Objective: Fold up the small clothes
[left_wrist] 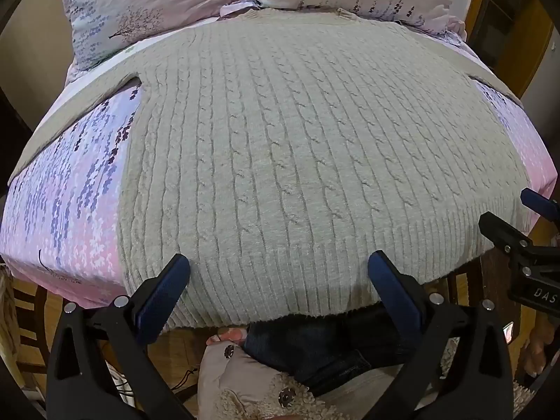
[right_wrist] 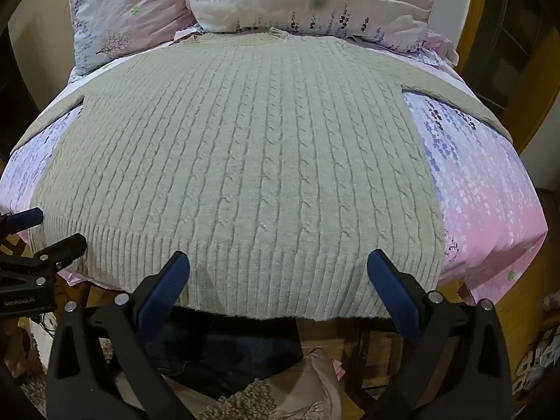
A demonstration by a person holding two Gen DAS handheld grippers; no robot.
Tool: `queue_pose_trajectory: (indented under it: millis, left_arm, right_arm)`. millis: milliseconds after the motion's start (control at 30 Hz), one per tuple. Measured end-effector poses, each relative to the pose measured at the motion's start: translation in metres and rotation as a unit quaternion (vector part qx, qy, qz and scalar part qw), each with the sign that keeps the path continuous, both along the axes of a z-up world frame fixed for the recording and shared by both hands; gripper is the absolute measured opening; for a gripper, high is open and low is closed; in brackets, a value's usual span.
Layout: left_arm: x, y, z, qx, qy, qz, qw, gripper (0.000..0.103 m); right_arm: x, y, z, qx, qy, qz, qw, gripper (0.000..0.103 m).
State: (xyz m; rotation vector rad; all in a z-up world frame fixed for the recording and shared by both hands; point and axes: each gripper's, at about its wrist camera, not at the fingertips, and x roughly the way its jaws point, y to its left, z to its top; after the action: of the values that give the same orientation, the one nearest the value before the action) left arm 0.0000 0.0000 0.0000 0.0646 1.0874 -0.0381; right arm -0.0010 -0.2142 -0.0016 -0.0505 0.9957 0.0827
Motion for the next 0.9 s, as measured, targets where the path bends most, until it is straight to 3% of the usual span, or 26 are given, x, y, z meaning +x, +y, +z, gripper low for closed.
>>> queue_pose_trajectory:
  millis: [900]
  left_arm:
    - [0.0, 0.0, 0.0, -0.001, 0.0, 0.0, 1.0, 0.102]
  right_arm:
    - [-0.0004, 0.0004, 0.0004, 0.004, 0.0, 0.0, 1.0, 0.101]
